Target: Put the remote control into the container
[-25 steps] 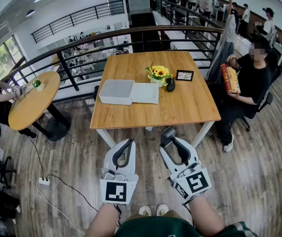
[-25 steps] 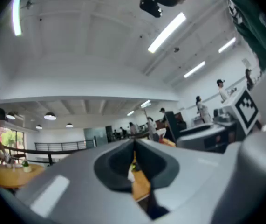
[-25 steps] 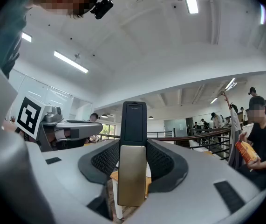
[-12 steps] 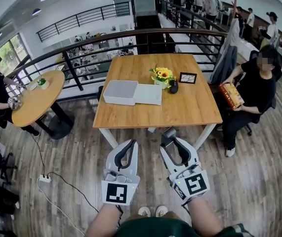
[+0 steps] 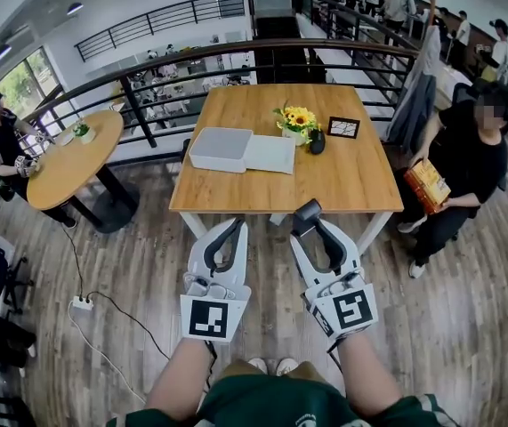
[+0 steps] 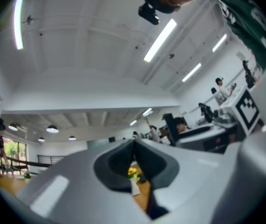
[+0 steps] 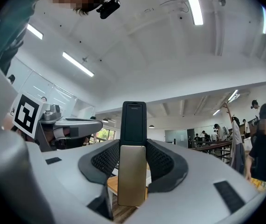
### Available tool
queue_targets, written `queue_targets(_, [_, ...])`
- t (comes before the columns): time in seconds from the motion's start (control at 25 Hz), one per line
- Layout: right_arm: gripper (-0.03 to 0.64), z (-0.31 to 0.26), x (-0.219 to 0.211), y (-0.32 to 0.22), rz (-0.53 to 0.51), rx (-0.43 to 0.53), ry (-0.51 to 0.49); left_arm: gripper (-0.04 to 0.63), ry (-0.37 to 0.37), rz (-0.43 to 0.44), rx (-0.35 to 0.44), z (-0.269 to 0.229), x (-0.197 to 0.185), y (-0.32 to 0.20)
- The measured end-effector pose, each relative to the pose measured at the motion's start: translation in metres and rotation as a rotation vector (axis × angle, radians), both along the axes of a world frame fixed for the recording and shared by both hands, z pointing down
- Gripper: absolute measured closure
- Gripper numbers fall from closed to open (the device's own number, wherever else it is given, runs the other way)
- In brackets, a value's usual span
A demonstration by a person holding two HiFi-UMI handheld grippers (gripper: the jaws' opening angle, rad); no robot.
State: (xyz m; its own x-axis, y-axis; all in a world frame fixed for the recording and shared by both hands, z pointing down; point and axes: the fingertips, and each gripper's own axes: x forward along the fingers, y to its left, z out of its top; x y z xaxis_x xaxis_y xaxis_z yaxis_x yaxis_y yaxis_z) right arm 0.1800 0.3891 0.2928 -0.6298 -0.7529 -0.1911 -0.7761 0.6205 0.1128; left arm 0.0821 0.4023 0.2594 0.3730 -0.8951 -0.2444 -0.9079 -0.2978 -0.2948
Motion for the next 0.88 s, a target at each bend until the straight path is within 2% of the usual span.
queue_targets(0.44, [0.428,0.003,0.009,-0.011,-0.04,0.018,-0.017,0.591,-0.026,-0.037,0.019,-0.003,0.006,-0.009])
queue_targets(0.88, [0.428,0.019,0.008,-0.062,-0.026,0.029,-0.043,0.591,-0.047,-0.018,0.058,0.006,0.004,-0.062])
